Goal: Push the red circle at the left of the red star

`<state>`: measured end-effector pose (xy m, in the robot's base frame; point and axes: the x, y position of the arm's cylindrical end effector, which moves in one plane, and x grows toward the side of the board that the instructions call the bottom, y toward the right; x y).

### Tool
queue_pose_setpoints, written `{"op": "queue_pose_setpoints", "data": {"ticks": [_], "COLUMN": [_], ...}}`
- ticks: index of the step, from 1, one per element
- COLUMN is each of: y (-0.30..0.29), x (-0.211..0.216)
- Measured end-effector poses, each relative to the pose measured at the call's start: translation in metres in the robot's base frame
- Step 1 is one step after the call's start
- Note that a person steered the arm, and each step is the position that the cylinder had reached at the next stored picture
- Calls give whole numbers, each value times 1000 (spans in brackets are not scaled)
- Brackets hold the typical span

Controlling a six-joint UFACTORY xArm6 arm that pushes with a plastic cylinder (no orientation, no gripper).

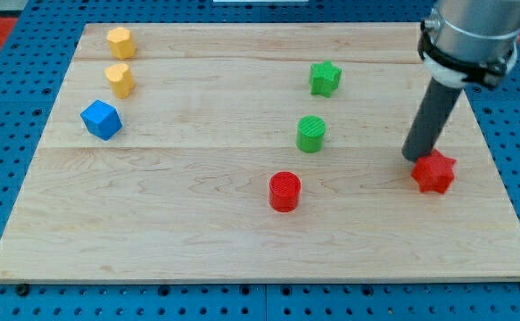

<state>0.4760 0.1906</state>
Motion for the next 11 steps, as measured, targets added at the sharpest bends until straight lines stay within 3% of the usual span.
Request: {"op": "queue_pose_setpoints", "data": {"ticks": [2, 3, 4, 5, 7, 8, 9, 10, 11], "y": [35, 24, 1, -27, -213, -191, -124, -142, -117], "x": [-14, 35, 43, 9, 11, 50, 49, 21, 24]}}
